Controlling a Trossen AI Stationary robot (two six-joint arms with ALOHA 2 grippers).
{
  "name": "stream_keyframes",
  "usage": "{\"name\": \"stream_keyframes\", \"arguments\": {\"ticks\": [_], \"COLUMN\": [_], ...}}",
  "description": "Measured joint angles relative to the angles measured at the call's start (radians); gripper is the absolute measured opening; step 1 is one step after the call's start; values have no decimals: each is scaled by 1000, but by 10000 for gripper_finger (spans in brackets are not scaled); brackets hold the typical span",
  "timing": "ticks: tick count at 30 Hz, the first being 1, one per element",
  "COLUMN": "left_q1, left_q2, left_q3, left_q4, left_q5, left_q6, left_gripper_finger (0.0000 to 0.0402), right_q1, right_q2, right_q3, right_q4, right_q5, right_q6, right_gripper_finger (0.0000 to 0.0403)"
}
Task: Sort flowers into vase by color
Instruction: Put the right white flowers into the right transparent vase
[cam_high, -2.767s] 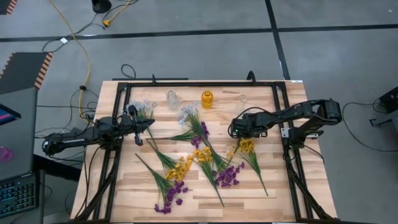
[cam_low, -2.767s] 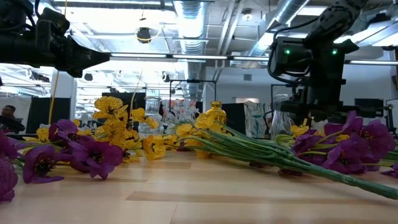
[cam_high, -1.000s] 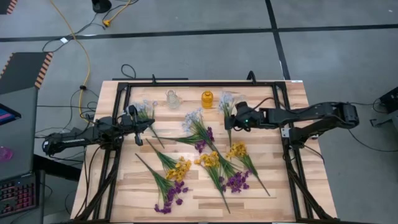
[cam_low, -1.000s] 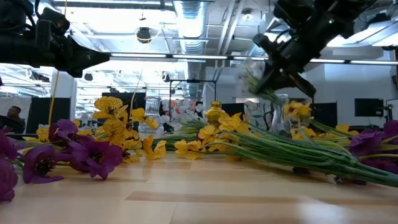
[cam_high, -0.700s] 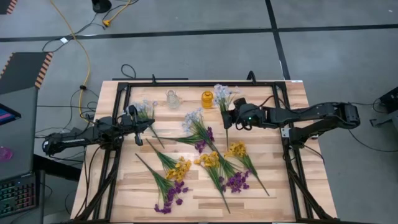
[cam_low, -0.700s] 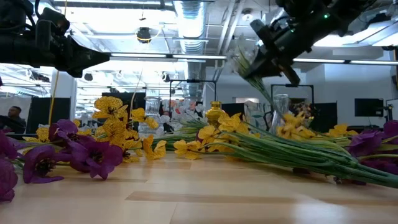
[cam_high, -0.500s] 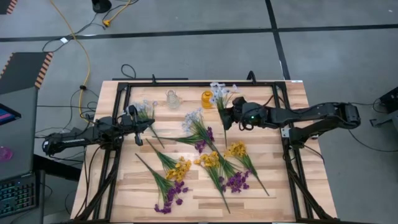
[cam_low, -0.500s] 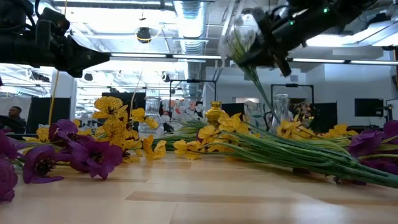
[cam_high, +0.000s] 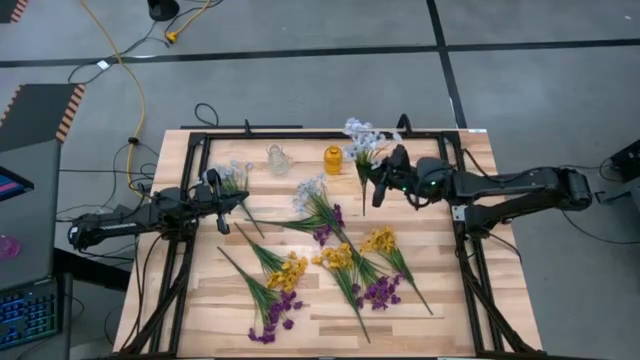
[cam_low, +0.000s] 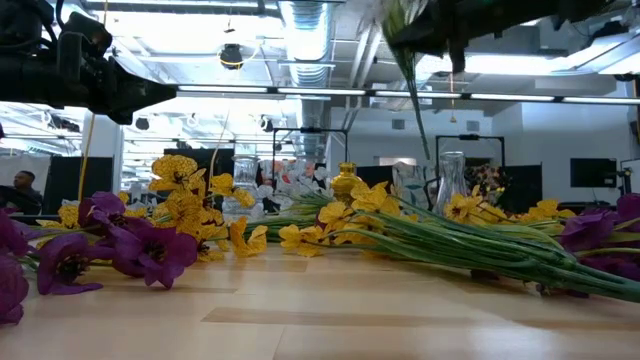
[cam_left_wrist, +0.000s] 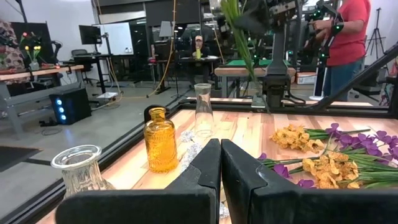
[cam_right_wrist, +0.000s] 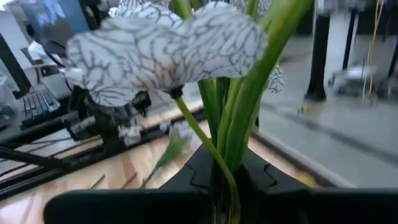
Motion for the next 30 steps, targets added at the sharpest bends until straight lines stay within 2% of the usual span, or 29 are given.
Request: {"name": "stream_keyframes", "arguments": {"ticks": [6, 13, 17, 30], "left_q1": [0, 0, 0, 0], "left_q2": [0, 0, 0, 0], "left_q3": [0, 0, 0, 0], "left_q4": [0, 0, 0, 0], "left_q5": [0, 0, 0, 0], "left_q6": [0, -1, -1, -2], "left_gripper_finger": [0, 0, 0, 0], "right_q1": [0, 0, -7, -159], "right_q2": [-51, -137, -171, -135], "right_q3": [0, 0, 0, 0], "right_q4": [48, 53, 55, 28], "right_q5": [41, 244, 320, 339], "right_q6": [-219, -350, -468, -496], "right_gripper_finger": [60, 60, 60, 61]}}
